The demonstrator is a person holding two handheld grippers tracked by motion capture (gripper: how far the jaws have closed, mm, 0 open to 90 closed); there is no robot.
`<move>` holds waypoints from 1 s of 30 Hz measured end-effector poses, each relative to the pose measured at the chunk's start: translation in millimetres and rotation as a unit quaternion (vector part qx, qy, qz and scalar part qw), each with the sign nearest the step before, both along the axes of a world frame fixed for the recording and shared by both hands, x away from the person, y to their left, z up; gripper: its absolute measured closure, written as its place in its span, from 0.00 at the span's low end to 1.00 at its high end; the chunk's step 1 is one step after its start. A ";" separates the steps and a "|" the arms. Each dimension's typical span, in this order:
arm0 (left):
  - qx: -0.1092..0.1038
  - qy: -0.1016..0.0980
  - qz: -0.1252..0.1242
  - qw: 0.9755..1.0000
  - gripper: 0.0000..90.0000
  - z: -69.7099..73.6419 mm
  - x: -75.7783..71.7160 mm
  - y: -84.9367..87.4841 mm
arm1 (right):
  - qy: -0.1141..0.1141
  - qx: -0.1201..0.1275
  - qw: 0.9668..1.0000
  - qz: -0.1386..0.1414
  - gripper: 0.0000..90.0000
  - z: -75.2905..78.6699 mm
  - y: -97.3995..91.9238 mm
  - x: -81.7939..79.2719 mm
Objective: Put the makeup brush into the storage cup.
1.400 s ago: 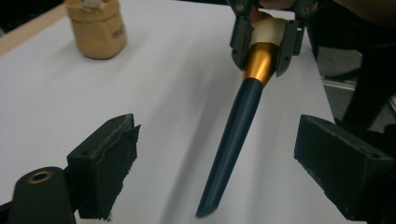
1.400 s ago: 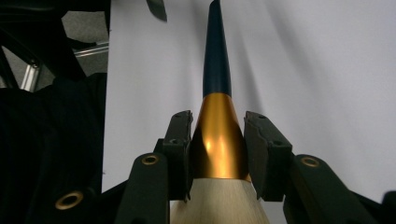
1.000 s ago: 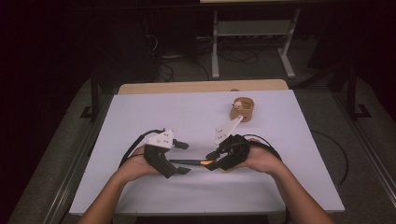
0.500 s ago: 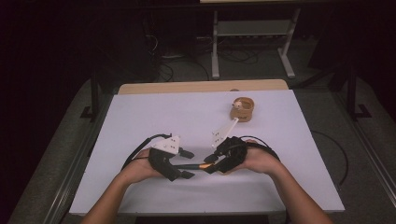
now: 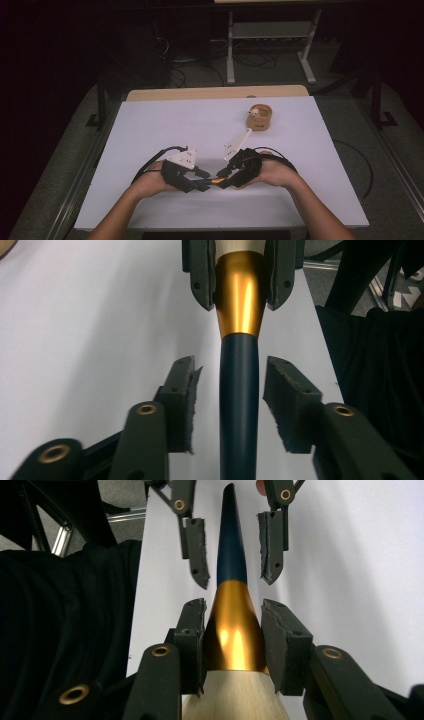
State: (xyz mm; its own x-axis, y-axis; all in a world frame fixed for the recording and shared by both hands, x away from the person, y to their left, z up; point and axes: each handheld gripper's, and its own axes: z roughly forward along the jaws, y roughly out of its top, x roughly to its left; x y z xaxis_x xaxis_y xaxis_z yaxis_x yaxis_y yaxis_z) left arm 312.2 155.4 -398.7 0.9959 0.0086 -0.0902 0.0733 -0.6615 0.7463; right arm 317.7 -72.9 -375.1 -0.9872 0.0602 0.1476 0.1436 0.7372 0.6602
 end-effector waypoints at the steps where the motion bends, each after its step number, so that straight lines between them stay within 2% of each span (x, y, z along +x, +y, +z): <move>1: 0.001 0.001 0.000 1.000 0.65 0.0 -0.2 -0.2 | -0.005 0.005 1.000 0.004 0.69 -0.6 0.5 1.0; 3: 0.005 -0.002 -0.004 1.000 0.68 -0.6 0.1 -1.1 | 0.006 -0.003 1.000 0.000 0.69 -0.4 0.6 -0.7; 9: 0.017 -0.004 -0.010 1.000 0.74 -1.7 -1.7 -3.5 | -0.001 -0.004 1.000 0.006 0.69 -1.9 2.0 -0.8; 15: 0.018 -0.014 -0.019 1.000 0.80 -1.6 -2.3 -5.2 | 0.006 -0.001 1.000 0.003 0.69 -1.3 1.8 -0.8; 17: 0.024 -0.019 -0.025 0.999 0.81 -1.6 -1.8 -5.6 | 0.004 0.001 1.000 0.006 0.69 -2.1 1.5 -0.1; 20: 0.019 -0.011 -0.017 1.000 0.82 -3.4 -4.2 -7.8 | 0.010 -0.002 1.000 0.006 0.69 -3.0 0.7 -0.2; 22: 0.023 -0.012 -0.017 0.999 0.82 -3.5 -4.3 -8.2 | 0.009 -0.003 1.000 0.008 0.69 -3.7 0.5 0.2; 25: 0.019 -0.014 -0.013 1.000 0.82 -3.0 -4.9 -7.7 | 0.008 -0.001 1.000 0.010 0.69 -3.7 0.2 0.1; 28: 0.014 -0.013 -0.014 1.000 0.83 -1.2 -4.1 -5.9 | 0.013 0.007 1.000 0.011 0.69 -3.0 -1.5 1.4; 29: 0.014 -0.013 -0.014 1.000 0.83 -1.0 -4.1 -5.8 | 0.005 0.017 1.000 0.018 0.69 -3.6 -1.3 3.3; 30: 0.014 -0.014 -0.014 1.000 0.83 -1.1 -4.0 -5.8 | 0.006 0.018 1.000 0.017 0.69 -3.7 -1.6 3.3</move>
State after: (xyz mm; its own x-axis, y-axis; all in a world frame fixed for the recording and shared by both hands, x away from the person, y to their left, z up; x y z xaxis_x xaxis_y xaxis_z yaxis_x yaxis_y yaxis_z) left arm 308.1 149.6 -399.7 0.9979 -0.0164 -0.0627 0.0346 -0.6834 0.7292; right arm 321.0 -74.5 -378.7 -0.9867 0.0205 0.1612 0.1268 0.7178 0.6846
